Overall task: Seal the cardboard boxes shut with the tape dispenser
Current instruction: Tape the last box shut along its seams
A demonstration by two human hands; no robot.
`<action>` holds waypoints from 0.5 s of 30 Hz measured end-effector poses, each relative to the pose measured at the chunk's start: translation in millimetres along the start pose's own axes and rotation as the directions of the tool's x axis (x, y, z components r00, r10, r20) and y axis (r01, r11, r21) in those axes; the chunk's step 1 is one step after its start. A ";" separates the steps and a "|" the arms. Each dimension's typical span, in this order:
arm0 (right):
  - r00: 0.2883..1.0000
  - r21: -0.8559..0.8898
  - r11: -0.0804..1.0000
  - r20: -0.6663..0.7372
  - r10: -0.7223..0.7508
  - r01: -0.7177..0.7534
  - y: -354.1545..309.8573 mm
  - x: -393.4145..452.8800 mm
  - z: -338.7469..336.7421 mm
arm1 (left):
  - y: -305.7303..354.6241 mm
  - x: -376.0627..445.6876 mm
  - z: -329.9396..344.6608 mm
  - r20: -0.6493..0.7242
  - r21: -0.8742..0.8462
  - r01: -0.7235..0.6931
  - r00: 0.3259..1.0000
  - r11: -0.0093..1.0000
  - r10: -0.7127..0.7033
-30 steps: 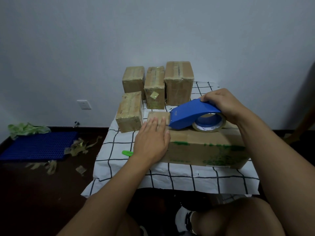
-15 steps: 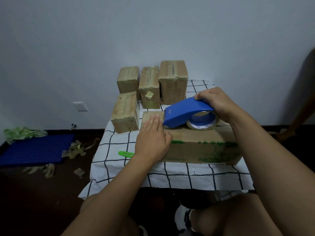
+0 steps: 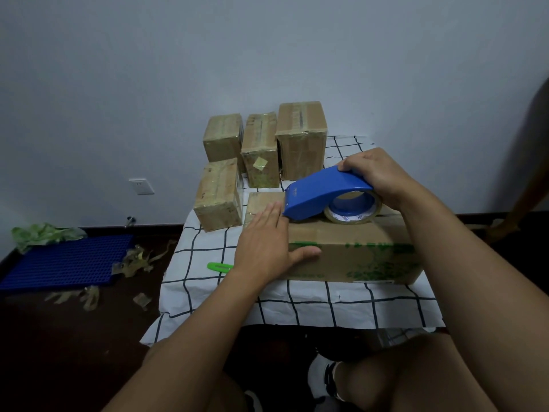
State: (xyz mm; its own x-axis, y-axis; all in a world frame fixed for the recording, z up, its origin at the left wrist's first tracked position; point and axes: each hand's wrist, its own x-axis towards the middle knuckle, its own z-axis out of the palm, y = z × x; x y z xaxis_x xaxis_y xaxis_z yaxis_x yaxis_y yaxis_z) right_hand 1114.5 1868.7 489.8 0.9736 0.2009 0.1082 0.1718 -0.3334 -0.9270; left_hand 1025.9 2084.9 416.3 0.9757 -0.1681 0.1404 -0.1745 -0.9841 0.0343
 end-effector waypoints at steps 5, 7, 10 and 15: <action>0.999 -0.023 1.000 0.032 -0.004 0.004 0.1 -3.9 -8.1 | -1.9 -0.3 4.1 -0.026 0.022 0.011 1.000 1.000 -0.011; 0.999 -0.040 0.999 0.046 -0.013 0.014 -1.0 -5.5 -9.1 | -2.6 -0.6 5.0 -0.031 0.025 0.016 0.999 1.000 -0.016; 0.999 -0.068 0.997 0.042 -0.021 0.024 -0.8 -8.6 -22.1 | -3.0 -0.2 6.8 -0.030 0.032 0.025 0.999 0.999 -0.024; 1.000 -0.055 0.998 0.019 0.008 -0.007 4.9 -19.8 -51.2 | -2.9 0.9 10.1 -0.048 0.037 0.036 0.998 0.999 -0.035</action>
State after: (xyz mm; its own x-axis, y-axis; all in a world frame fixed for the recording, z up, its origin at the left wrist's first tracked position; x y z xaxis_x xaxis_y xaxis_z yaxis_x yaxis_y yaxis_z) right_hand 1103.7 1815.9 501.5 0.9719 0.2157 0.0941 0.1733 -0.3853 -0.9064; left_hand 1028.7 2087.0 406.3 0.9738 -0.1311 0.1860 -0.1339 -0.9910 0.0027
